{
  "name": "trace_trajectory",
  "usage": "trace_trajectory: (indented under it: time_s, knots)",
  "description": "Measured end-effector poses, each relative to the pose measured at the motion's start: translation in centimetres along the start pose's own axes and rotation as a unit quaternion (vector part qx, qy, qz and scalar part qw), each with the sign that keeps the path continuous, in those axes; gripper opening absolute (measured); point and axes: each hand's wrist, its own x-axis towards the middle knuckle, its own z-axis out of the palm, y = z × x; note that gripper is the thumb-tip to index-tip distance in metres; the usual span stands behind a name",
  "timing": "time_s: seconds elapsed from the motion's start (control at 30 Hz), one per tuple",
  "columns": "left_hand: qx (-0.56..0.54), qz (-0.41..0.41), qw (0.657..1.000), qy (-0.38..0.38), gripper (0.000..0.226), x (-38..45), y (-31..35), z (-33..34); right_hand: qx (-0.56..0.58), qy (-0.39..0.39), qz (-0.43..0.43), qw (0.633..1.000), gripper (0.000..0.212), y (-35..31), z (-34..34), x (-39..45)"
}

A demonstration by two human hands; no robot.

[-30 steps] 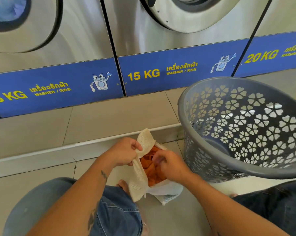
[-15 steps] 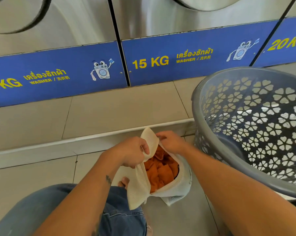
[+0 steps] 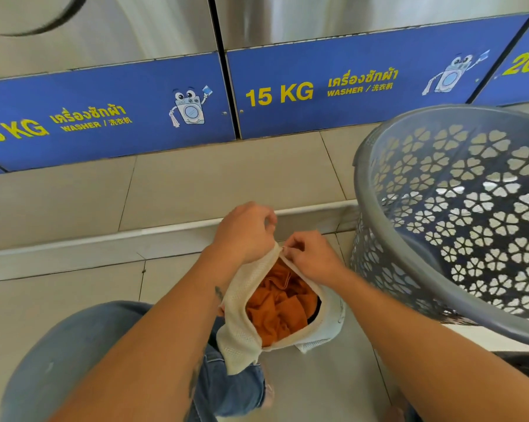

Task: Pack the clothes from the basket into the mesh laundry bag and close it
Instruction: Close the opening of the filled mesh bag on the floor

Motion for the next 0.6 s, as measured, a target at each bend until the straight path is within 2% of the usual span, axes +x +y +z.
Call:
trace_trajectory:
  time_s: [0.13,0.3,0.37,0.47,0.6]
  knots:
    - [0.049,-0.016,0.993,-0.11,0.032,0.0,-1.2,2.1,-0.015,-0.006,-0.013,1.0,0.013,-0.5,0.3,-2.3]
    - [-0.001,-0.043,0.975,-0.216,0.024,-1.0,-0.7,2.9,-0.051,-0.002,-0.019,0.999,0.011,-1.1,-0.4,-4.7]
    - [-0.019,-0.041,0.976,-0.215,0.017,-1.4,-0.4,2.9,-0.043,0.007,-0.013,0.999,0.011,-1.2,-0.6,-5.2]
    - [-0.017,-0.055,0.981,-0.184,0.019,-1.5,-0.2,2.9,-0.034,0.023,-0.009,0.999,0.01,-1.6,-0.8,-5.8]
    - [0.037,-0.071,0.989,-0.127,0.014,-1.7,0.5,2.7,-0.108,0.031,-0.047,0.993,0.013,-2.3,-0.7,-5.9]
